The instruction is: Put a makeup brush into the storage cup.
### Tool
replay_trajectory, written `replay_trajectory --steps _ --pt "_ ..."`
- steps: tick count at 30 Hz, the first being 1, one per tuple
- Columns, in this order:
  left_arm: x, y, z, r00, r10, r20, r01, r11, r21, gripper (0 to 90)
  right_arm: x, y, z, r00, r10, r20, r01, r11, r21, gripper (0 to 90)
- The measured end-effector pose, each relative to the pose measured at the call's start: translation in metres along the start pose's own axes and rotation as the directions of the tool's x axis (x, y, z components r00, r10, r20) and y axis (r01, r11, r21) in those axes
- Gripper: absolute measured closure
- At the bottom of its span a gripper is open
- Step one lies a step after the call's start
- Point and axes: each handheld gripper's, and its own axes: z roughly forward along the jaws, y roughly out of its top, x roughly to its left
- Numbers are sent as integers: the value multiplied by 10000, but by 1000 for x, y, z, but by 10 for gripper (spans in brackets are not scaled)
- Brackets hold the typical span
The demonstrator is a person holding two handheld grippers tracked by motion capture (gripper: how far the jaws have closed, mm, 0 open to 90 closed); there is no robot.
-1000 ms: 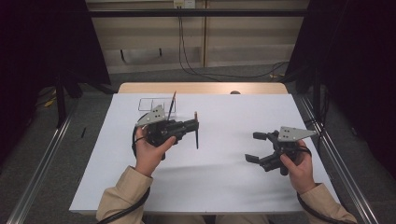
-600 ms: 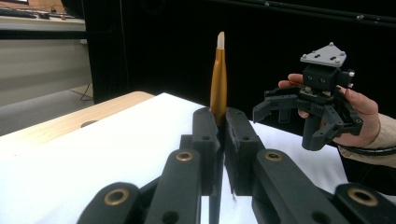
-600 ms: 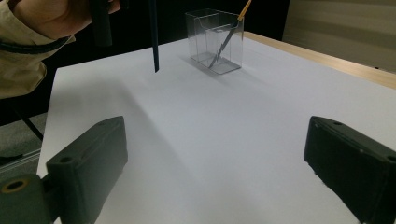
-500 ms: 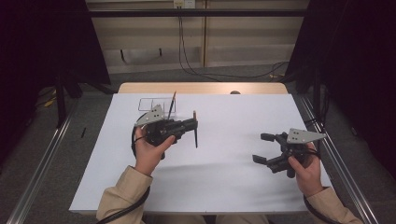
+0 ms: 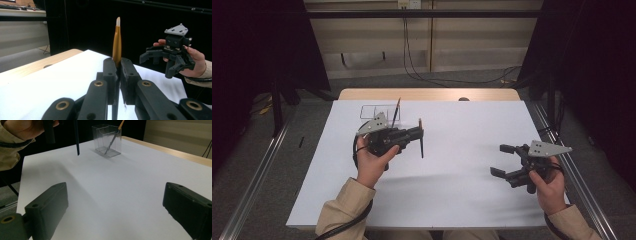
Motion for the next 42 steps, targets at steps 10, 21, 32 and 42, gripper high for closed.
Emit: replay_trajectory --steps 10,21,32,42 --pt "3 1 -2 10000 -9 -54 8 10000 -84 839 -2 -6 -11 9997 100 206 -100 10000 0 55" --pt "8 4 -8 9995 -36 -319 34 10000 -63 839 -2 -7 -11 9999 56 124 -56 10000 -15 55" --pt "21 9 -13 9979 -126 -641 110 9996 -257 838 -2 -8 -12 9999 91 53 -91 9999 -65 55" --pt "36 21 -14 9939 -37 -1099 -1 9994 -347 839 -3 -8 -12 9999 83 -68 -84 9998 -167 54"
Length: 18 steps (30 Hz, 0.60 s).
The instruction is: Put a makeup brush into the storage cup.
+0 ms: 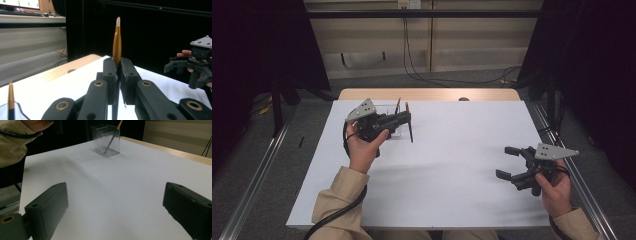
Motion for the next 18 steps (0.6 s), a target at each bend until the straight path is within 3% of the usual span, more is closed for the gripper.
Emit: replay_trajectory --steps 18 --pt "26 15 -2 9955 -6 -945 0 10000 -63 838 0 0 1 10000 -53 -39 53 10000 33 54"
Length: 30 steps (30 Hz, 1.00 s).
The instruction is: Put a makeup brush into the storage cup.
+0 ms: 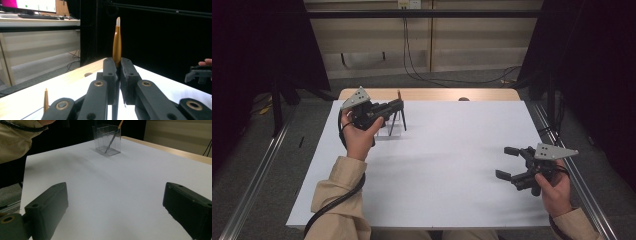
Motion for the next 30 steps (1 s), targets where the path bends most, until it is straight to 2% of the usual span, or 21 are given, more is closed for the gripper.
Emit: replay_trajectory --steps 6,10,15,24,30 --pt "7 4 0 9993 47 -368 -49 10000 -52 838 0 0 0 10000 1 5 -1 10000 -3 54" --pt "13 5 1 9974 208 -694 -208 9998 11 838 0 0 0 10000 -9 -24 9 10000 -3 54" --pt "20 6 4 9950 223 -974 -222 9998 26 839 0 0 0 10000 -22 -48 22 10000 -4 54" --pt "35 1 10 9884 114 -1517 -101 9999 96 839 0 1 0 10000 -47 -81 47 10000 -37 54" --pt "40 -1 12 9831 298 -1807 -263 9994 219 838 0 0 0 9999 -78 -105 78 10000 -35 55"
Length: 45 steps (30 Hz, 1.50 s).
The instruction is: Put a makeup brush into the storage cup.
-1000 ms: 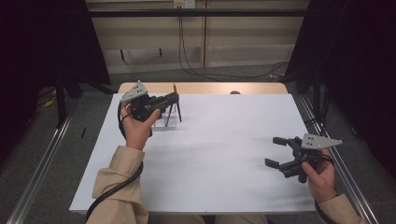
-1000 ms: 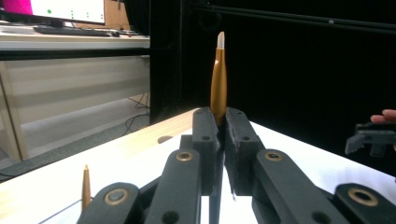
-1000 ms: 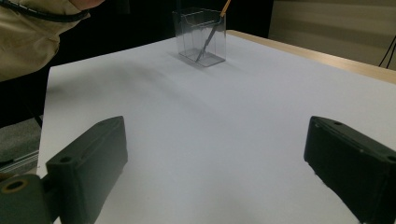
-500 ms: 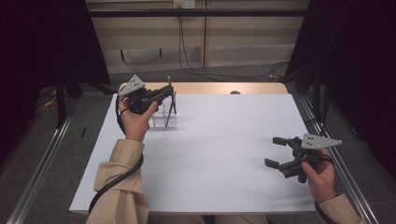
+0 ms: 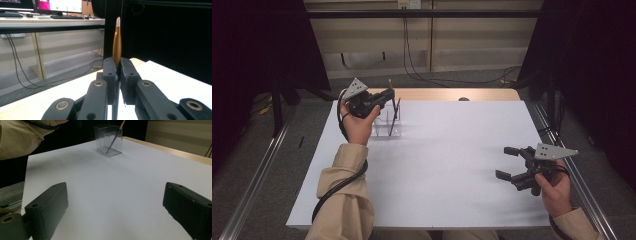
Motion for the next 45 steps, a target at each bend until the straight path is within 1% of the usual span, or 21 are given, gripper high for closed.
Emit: replay_trajectory --steps 1,2,4,5,7,8,12,17,19,22,23,24,25,27,30,31,32,35,38,41,45 --pt "1 0 1 9999 109 -63 -108 9999 51 838 0 0 0 10000 5 10 -5 10000 -8 55" --pt "1 -1 1 9999 56 -123 -55 10000 74 838 0 0 0 10000 19 -6 -19 10000 -2 54" --pt "2 -2 2 9996 227 -186 -225 9997 108 838 0 0 0 10000 2 -25 -2 10000 12 55" --pt "2 -3 3 9996 182 -197 -179 9998 112 838 0 0 1 10000 -1 -45 1 10000 21 55" --pt "3 -3 4 9994 254 -234 -252 9997 59 838 1 0 1 10000 -10 -75 11 10000 54 55" --pt "2 -3 5 9997 154 -195 -154 9999 16 838 1 0 1 10000 -25 -73 25 10000 63 55" --pt "2 -5 6 9995 182 -247 -181 9998 59 837 1 0 1 10000 -15 -65 15 10000 23 55" --pt "3 -10 9 9995 224 -214 -221 9997 104 837 0 1 -1 10000 -30 -52 30 10000 -22 55" --pt "3 -12 10 9997 186 -188 -183 9997 148 837 1 1 -1 10000 -32 -76 32 10000 -23 55" --pt "3 -14 11 9995 157 -264 -153 9998 152 836 1 1 -1 10000 -52 2 52 10000 -42 55" --pt "3 -15 11 9997 34 -245 -31 9999 125 836 1 1 -1 10000 -59 9 59 10000 -51 55" --pt "3 -16 11 9995 143 -269 -139 9998 150 836 1 2 -1 10000 -39 1 39 10000 -10 55" --pt "3 -16 12 9997 78 -248 -75 9999 134 836 1 1 -1 10000 -38 45 38 10000 -40 55" --pt "3 -17 13 9997 108 -205 -105 9999 127 836 1 1 -1 10000 -35 37 35 10000 -26 55" --pt "3 -19 14 9998 49 -198 -46 9999 163 835 1 1 -1 10000 -30 33 30 10000 0 55" --pt "3 -19 14 9998 10 -184 -7 9998 184 836 1 1 -1 10000 -44 42 44 10000 -5 55" --pt "4 -20 14 9997 91 -241 -86 9997 208 836 1 2 -1 10000 -52 23 52 10000 -15 55" --pt "3 -22 15 9998 3 -219 2 9997 230 836 1 2 -1 10000 -51 35 51 10000 -32 55" --pt "3 -24 14 9997 24 -258 -17 9997 253 835 1 1 0 10000 -17 13 17 10000 -15 55" --pt "4 -26 14 9997 -14 -236 20 9996 273 836 1 2 1 10000 -64 -44 64 10000 -18 55" --pt "4 -29 14 9998 -64 -194 69 9996 261 835 1 2 0 10000 -57 -7 57 10000 -37 55"
